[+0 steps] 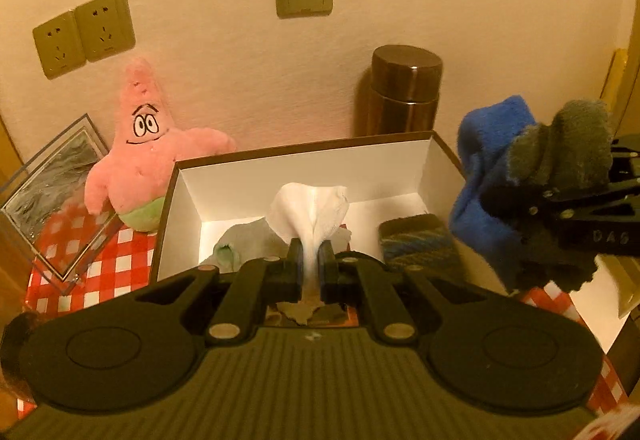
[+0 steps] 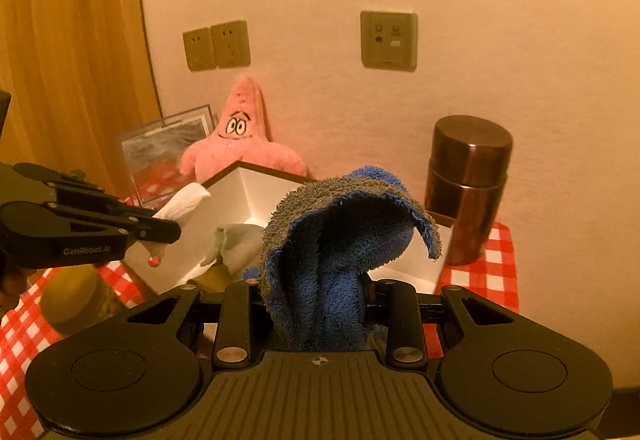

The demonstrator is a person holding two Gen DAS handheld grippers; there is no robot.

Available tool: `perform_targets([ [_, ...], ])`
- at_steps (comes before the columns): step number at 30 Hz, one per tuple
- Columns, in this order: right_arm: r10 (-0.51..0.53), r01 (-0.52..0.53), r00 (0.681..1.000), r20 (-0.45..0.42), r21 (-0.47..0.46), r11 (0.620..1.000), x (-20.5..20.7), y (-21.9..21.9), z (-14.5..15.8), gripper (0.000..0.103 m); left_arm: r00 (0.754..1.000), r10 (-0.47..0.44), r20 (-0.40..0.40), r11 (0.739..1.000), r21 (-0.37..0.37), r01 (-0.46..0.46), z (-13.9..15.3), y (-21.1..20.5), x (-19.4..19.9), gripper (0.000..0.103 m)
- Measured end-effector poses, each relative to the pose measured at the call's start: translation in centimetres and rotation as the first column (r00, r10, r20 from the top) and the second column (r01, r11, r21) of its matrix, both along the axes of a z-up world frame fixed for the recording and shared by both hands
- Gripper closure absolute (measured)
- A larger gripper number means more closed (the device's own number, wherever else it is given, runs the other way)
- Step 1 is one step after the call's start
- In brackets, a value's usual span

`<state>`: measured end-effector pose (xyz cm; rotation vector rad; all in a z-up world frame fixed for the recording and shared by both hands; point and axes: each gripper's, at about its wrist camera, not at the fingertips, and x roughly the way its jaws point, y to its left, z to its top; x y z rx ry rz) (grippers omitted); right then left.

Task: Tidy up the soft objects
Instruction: 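Carry the gauze and cloths into the white box and open both grippers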

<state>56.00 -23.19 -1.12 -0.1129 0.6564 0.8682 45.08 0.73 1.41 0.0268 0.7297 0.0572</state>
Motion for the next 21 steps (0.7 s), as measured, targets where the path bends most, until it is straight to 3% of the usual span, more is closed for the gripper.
perform_targets([
  [10,0.046,-0.050,0.998,-0.053,-0.075,0.996,3.9,4.1,-3.2,0.071,0.997,0.027,-0.079,1.000,0.008,-0.026,-2.4,1.5,4.5,0.096],
  [12,0.054,-0.058,0.996,-0.074,-0.054,0.997,4.5,4.7,-3.5,0.062,0.996,0.030,-0.086,1.000,0.009,-0.029,-2.8,1.6,5.0,0.096],
  [14,0.021,-0.022,0.998,-0.054,-0.025,0.999,4.8,4.9,-3.6,0.040,0.995,0.033,-0.095,0.999,0.011,-0.032,-3.1,1.7,5.4,0.096],
  [15,0.000,0.000,0.999,-0.038,-0.016,1.000,5.0,5.1,-3.5,0.037,0.994,0.035,-0.099,0.999,0.011,-0.034,-3.3,1.8,5.6,0.096],
  [21,-0.017,0.016,0.998,-0.052,-0.030,0.999,5.7,5.2,-3.9,0.036,0.992,0.044,-0.115,0.999,0.002,-0.044,-3.8,2.3,6.1,0.094],
])
